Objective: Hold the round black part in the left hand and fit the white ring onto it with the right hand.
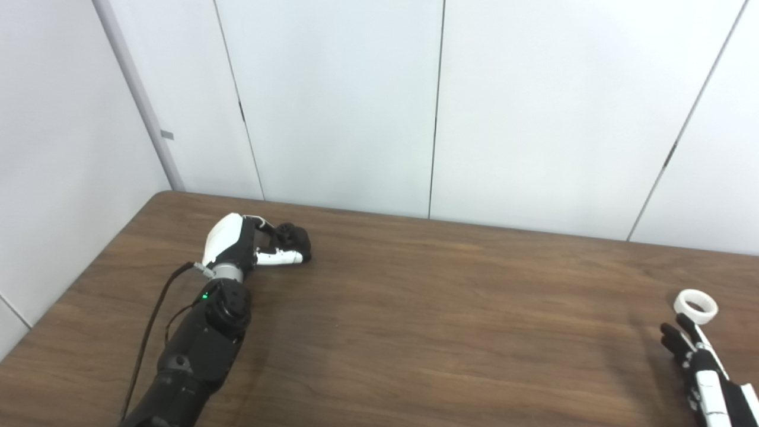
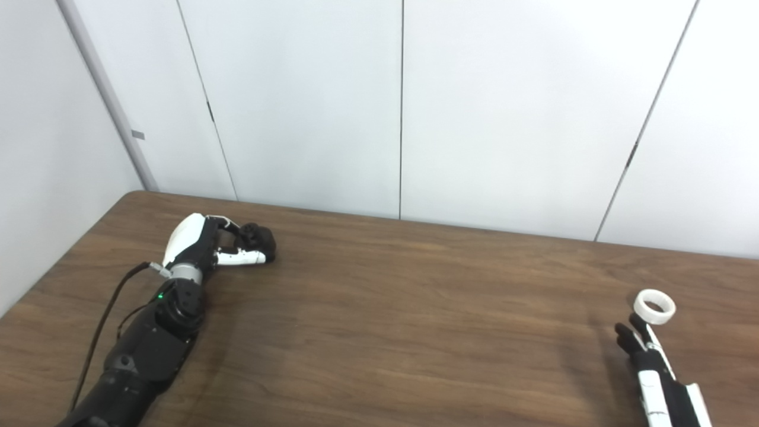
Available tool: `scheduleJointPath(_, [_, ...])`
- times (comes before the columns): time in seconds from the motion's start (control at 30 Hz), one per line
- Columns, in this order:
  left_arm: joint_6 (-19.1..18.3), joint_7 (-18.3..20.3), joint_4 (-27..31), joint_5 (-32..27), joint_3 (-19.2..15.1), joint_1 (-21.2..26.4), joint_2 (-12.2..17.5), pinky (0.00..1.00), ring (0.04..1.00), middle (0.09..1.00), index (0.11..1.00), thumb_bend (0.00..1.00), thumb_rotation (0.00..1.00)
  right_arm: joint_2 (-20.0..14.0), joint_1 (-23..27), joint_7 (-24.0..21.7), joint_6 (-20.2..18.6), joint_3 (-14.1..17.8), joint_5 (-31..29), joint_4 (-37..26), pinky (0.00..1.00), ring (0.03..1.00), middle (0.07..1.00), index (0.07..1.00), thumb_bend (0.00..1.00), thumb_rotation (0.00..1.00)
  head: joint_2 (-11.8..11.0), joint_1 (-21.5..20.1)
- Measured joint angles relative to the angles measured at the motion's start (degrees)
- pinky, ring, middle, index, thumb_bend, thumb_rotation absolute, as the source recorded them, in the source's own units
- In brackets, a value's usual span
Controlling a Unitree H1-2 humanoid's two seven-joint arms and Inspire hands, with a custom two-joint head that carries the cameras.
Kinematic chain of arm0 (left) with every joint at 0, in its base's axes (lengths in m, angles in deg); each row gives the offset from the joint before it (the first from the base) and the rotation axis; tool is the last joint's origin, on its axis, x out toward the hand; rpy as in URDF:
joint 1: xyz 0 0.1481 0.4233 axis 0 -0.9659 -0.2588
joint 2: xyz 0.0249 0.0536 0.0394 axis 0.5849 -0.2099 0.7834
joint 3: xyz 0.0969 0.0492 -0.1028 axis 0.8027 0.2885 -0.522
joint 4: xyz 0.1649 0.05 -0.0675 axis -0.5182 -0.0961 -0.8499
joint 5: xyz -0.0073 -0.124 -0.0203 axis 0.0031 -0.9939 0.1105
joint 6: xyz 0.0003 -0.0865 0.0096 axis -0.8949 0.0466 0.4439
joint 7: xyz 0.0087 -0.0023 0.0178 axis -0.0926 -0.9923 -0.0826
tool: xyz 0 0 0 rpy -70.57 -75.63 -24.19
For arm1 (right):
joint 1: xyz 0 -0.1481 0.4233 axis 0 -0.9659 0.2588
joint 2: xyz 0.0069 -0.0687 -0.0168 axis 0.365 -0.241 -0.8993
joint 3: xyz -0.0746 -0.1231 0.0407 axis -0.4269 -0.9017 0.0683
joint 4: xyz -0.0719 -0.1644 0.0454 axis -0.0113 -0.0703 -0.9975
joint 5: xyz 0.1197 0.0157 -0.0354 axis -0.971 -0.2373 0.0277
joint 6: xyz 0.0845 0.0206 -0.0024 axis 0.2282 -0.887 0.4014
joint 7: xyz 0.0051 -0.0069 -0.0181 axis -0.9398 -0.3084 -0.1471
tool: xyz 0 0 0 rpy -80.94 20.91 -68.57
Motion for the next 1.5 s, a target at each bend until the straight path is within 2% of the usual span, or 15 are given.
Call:
scheduleJointPath(0.37, [3.3, -5.6, 0.0, 5.8, 3.2, -1.1, 1.1, 1.0, 0.844, 0.725, 0.484, 0.52, 0.04, 0.0, -0.1, 0.2, -0.3, 0.0, 0.0, -0.2, 1.0, 0.926, 0.91, 0.948, 0.5, 1.0, 0.2, 0.1])
scheduleJointPath(0.47, [3.6, -5.9, 0.5, 7.1, 3.8, -1.5, 1.3, 1.0, 0.845, 0.724, 0.484, 0.52, 0.04, 0.0, -0.1, 0.2, -0.3, 0.0, 0.0, -0.2, 0.99, 0.923, 0.911, 0.946, 0.5, 1.0, 0.3, -0.1])
scheduleJointPath(0.57, [4.6, -5.9, 3.4, 8.4, 4.5, -2.8, 1.3, 1.0, 0.839, 0.717, 0.484, 0.52, 0.04, 0.0, -0.1, 0.2, -0.2, 0.0, 0.0, -0.1, 0.98, 0.918, 0.909, 0.942, 0.51, 1.0, 0.3, -0.4])
scheduleJointPath(0.63, [4.5, -5.7, 7.6, 9.0, 4.5, -4.3, 1.2, 1.0, 0.844, 0.721, 0.484, 0.52, 0.05, 0.1, -0.1, 0.2, -0.2, 0.0, 0.1, -0.1, 0.98, 0.918, 0.91, 0.944, 0.51, 1.0, 0.3, -0.5])
scheduleJointPath(0.8, [1.8, -3.2, 18.4, 9.2, 3.9, -7.8, -0.2, 1.0, 0.853, 0.73, 0.484, 0.52, 0.05, 0.1, -0.1, 0.2, -0.2, -0.1, 0.2, -0.2, 0.97, 0.913, 0.902, 0.942, 0.51, 0.99, 0.6, -1.4])
scheduleJointPath(0.9, [-0.2, -0.6, 24.8, 9.2, 4.2, -10.9, -2.4, 1.0, 0.858, 0.735, 0.484, 0.52, 0.05, 0.1, -0.1, 0.3, -0.2, -0.1, 0.6, -0.2, 0.99, 0.918, 0.895, 0.936, 0.51, 0.98, 0.9, -1.8])
scheduleJointPath(1.0, [-1.5, 1.8, 28.8, 9.2, 4.9, -13.8, -4.8, 1.0, 0.854, 0.739, 0.484, 0.52, 0.05, 0.3, -0.1, 0.5, -0.3, -0.2, 1.1, -0.3, 0.99, 0.92, 0.894, 0.934, 0.52, 0.98, 1.1, -2.2])
scheduleJointPath(1.13, [-2.5, 4.6, 35.3, 10.7, 6.3, -17.3, -6.7, 1.0, 0.853, 0.743, 0.484, 0.52, 0.05, 0.5, -0.2, 0.5, -0.4, -0.4, 1.6, -0.7, 0.99, 0.915, 0.896, 0.936, 0.54, 0.99, 1.8, -3.7])
scheduleJointPath(1.33, [-3.9, 8.2, 42.4, 15.4, 8.5, -20.4, -7.9, 1.0, 0.862, 0.753, 0.484, 0.52, 0.05, 0.9, -0.5, 1.3, -0.9, -1.3, 3.7, -1.6, 0.98, 0.906, 0.899, 0.936, 0.56, 0.99, 3.6, -6.2])
scheduleJointPath(1.5, [-2.0, 9.2, 45.7, 19.7, 11.8, -24.4, -7.9, 1.0, 0.87, 0.755, 0.484, 0.52, 0.05, 2.1, -0.8, 2.5, -1.7, -1.9, 4.8, -2.7, 0.98, 0.914, 0.902, 0.94, 0.57, 0.99, 5.2, -8.7])
